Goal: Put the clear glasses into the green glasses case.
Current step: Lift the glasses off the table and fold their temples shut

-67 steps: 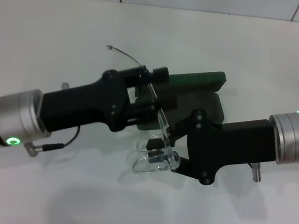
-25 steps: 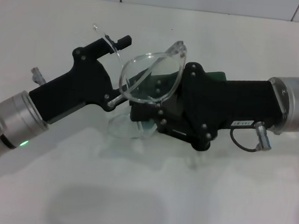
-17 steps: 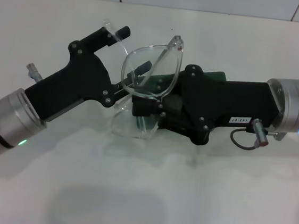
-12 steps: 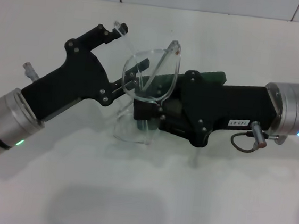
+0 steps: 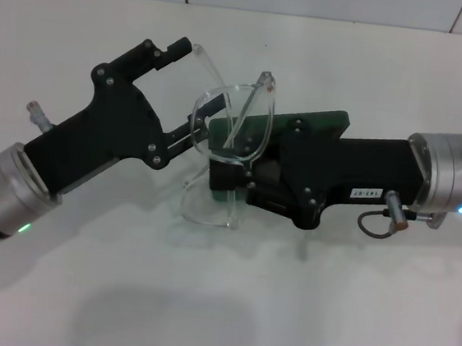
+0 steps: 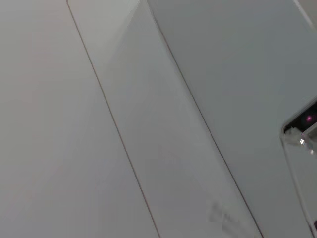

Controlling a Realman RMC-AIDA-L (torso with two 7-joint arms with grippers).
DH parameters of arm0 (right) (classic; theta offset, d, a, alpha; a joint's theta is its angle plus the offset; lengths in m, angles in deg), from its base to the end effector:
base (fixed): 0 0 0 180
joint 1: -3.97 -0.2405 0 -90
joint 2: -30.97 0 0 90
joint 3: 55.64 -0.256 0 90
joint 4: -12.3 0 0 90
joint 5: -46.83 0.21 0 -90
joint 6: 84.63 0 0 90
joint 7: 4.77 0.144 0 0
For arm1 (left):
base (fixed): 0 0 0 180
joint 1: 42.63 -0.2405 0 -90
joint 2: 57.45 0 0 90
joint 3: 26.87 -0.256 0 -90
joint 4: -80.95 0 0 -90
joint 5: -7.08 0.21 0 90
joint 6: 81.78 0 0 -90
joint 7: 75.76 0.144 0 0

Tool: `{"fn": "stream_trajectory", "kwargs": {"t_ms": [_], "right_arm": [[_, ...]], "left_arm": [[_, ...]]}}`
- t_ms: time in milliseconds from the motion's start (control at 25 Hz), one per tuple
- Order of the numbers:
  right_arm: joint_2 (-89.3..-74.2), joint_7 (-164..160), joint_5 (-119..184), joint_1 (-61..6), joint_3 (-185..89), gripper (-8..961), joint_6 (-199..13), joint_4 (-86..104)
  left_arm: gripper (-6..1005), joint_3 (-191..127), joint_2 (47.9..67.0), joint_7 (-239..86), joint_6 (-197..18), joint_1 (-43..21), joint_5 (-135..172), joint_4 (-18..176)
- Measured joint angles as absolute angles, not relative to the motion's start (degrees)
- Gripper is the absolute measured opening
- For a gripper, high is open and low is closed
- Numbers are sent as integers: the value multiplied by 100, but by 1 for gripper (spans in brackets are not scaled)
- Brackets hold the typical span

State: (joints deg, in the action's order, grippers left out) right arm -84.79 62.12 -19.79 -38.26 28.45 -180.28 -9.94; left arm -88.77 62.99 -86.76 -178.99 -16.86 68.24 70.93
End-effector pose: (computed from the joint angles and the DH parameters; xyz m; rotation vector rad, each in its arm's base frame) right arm 0.1455 0.3206 -0.0463 2.7536 -0.1576 -1.1769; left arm -0.2431 0.2820 -0.0329 -2.1130 0.2478 -1.0805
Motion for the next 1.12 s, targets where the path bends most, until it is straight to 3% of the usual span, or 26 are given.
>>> {"fn": "stream_trajectory", "kwargs": {"t_ms": [1120], "right_arm": [[-8430,6830,-2746,-3914,2828,122,-18256,-1355]], "left_arm": [[591,-8965,6269,-8445,-17868,-1731,6979,7032]]}}
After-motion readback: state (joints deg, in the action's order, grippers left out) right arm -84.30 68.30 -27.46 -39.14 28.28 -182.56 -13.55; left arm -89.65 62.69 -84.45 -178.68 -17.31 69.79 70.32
